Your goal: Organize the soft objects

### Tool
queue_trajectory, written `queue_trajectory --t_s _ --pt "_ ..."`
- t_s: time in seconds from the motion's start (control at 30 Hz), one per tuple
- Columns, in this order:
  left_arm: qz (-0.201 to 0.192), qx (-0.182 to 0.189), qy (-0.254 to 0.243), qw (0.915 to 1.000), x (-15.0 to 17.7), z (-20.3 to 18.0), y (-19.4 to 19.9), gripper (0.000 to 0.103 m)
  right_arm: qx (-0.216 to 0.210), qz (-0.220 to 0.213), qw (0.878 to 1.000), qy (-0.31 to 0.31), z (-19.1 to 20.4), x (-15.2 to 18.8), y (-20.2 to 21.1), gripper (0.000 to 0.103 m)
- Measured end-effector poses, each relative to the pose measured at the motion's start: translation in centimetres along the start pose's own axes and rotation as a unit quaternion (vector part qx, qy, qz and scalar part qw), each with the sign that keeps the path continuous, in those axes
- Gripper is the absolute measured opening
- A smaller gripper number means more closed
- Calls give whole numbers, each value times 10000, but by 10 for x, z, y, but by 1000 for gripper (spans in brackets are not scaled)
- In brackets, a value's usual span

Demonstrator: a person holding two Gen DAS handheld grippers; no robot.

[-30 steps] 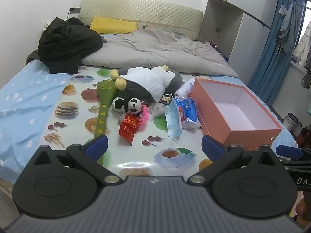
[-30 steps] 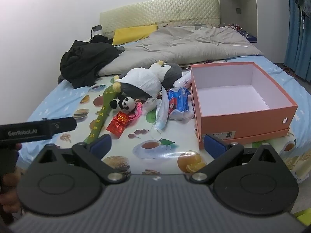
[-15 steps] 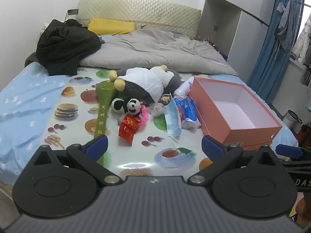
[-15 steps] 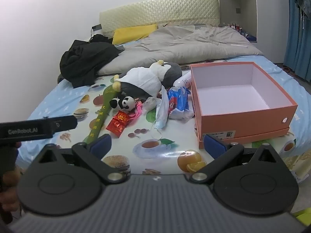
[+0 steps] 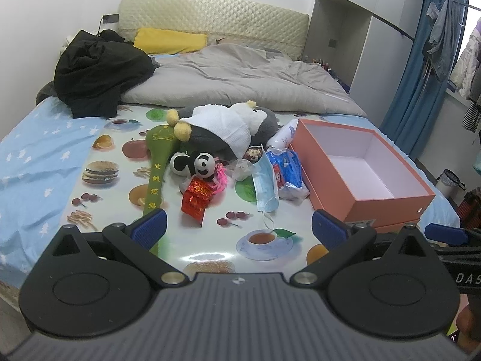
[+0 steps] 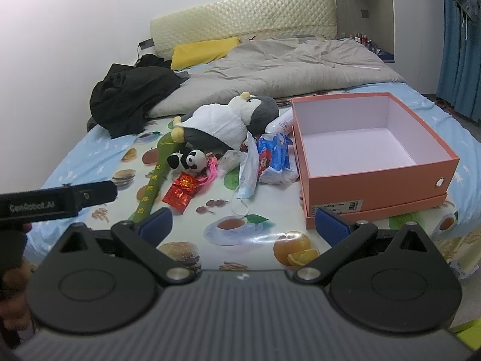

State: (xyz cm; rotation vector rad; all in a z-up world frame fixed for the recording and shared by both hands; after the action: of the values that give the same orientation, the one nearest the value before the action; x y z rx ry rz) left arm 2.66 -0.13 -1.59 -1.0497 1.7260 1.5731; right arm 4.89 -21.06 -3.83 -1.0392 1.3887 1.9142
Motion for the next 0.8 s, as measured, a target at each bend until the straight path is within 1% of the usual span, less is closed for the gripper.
queue_trajectory --t_s 0.67,0.73,0.8 --pt "50 -36 40 10000 4 7 -5 103 9 85 10000 45 5 1 -4 103" --pt "63 -38 55 10000 5 7 -7 103 -110 95 9999 24 6 2 -4 103" --pt "98 -50 71 9999 7 8 -10 103 -135 96 9999 47 7 2 -5 103"
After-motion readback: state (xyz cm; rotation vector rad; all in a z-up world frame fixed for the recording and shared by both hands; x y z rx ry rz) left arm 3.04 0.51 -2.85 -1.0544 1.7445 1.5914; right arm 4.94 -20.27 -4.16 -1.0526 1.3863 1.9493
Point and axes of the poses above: each gripper's, at about its wrist camera, not at the fingertips, and y roughly against the way its jaws point, z to its left, x to its underside, the point moved 3 cm from there along -y, roughly the way its jaws point, and after that the axes turned 4 degrees about -z, right-handed, at the moved point
